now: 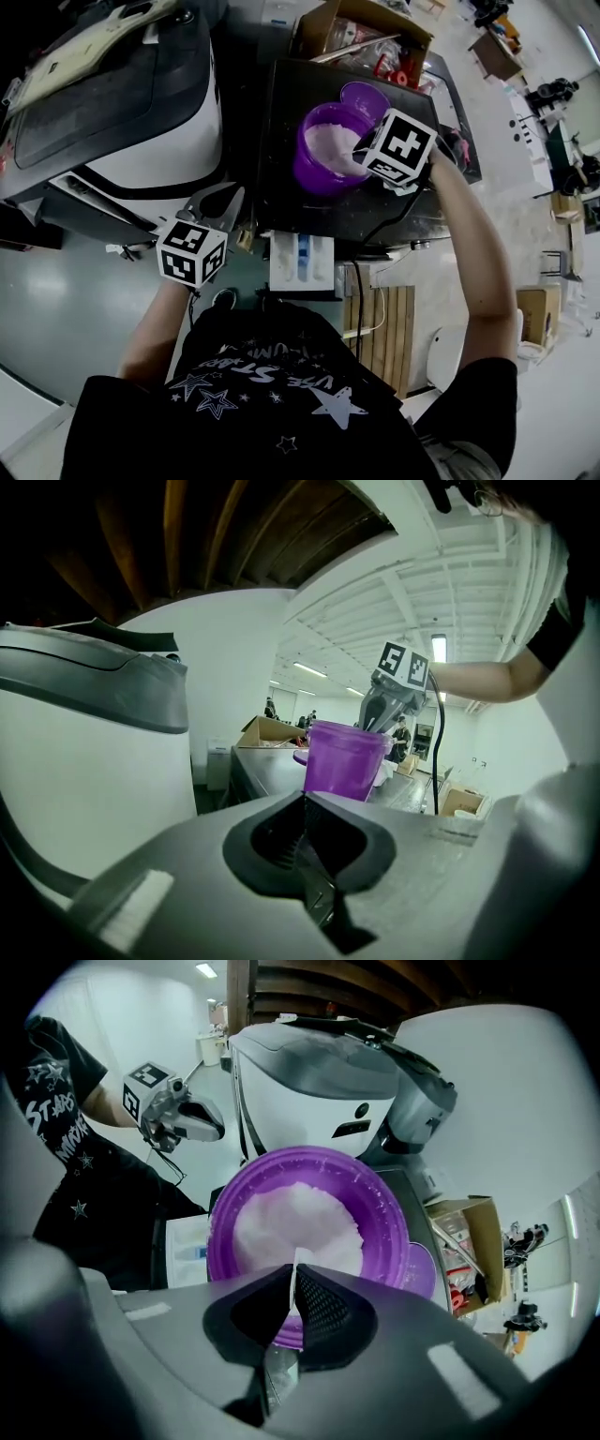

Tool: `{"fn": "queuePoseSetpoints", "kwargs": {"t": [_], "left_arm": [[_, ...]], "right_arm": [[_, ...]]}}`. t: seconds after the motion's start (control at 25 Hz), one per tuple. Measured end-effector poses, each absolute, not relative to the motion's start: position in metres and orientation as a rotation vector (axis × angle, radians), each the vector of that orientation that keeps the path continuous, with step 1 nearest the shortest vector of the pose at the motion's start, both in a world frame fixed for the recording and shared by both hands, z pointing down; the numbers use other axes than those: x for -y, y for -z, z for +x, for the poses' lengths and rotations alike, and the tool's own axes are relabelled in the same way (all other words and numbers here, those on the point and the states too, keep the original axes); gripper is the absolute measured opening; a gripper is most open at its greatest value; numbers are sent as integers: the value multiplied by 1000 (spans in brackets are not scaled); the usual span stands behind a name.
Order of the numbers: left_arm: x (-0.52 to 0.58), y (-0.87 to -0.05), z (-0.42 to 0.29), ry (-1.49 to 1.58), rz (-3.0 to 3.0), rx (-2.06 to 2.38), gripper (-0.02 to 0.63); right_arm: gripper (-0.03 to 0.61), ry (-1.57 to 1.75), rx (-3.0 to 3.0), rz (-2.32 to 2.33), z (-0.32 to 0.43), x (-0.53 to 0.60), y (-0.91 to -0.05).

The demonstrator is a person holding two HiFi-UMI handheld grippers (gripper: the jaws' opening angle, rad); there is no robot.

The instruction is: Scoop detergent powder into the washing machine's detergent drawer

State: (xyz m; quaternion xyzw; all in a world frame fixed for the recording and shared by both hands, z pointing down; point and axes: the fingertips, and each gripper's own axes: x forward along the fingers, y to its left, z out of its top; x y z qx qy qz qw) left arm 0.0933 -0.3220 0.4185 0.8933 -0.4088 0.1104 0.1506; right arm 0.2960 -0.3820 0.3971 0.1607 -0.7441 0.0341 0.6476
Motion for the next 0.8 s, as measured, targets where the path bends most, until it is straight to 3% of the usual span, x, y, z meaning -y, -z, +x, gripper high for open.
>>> {"fn": "queuePoseSetpoints", "kwargs": {"t": [0.8], "left_arm": [[315, -423, 95, -315, 2558, 1177, 2]], "right_arm": [[35, -383, 1603, 268, 290, 373, -416]]}}
